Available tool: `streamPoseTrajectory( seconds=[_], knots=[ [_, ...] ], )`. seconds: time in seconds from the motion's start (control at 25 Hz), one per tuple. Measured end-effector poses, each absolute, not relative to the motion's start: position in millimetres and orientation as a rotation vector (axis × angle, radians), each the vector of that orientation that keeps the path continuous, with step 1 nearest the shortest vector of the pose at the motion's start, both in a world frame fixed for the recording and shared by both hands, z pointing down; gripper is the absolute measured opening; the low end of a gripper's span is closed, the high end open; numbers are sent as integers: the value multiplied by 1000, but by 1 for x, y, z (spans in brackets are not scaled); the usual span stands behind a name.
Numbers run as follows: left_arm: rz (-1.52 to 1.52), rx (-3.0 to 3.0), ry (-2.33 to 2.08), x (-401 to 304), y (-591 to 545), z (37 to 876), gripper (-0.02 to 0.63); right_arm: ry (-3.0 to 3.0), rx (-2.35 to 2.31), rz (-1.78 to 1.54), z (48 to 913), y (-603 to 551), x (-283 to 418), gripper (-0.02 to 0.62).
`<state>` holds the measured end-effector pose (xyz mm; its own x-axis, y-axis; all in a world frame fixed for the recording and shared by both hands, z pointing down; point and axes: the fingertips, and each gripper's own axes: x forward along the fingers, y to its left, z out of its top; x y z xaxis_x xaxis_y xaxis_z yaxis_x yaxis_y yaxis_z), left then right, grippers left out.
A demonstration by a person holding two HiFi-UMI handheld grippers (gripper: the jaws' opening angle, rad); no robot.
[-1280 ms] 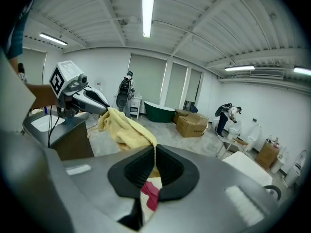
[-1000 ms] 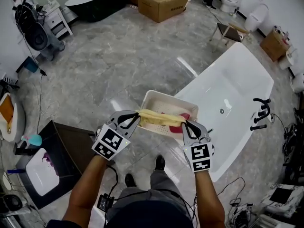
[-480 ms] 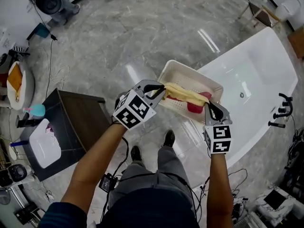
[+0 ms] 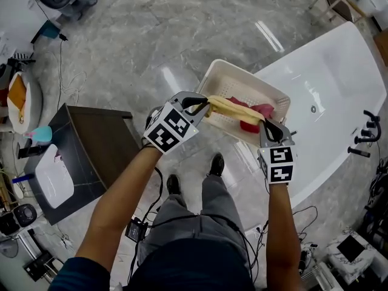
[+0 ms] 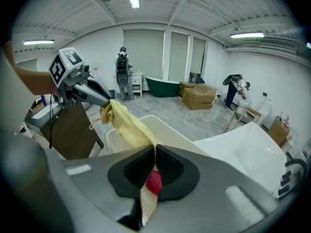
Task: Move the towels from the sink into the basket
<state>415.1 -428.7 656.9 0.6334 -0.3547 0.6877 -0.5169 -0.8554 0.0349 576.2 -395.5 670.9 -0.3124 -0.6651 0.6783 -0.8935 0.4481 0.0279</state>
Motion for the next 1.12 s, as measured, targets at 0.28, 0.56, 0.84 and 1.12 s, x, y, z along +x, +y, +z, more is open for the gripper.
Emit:
streamPoseTrajectory(
  seconds=[0.28,0.56,0.84,1.12],
  knots=[
    [1059,2572,-684,419,-424,689,32,-2053,1267,522,708,-391,583,20],
    [1082,2525,-675,413,-432,713,32,-2023,1228,546,735,-399,579,20],
    [1096,2490,-662,408,-439,729,32,-2005,1201,570,751,-403,572,20],
    [1101,2463,-650,407,-438,737,34,-1992,1172,596,761,-401,569,20]
  ],
)
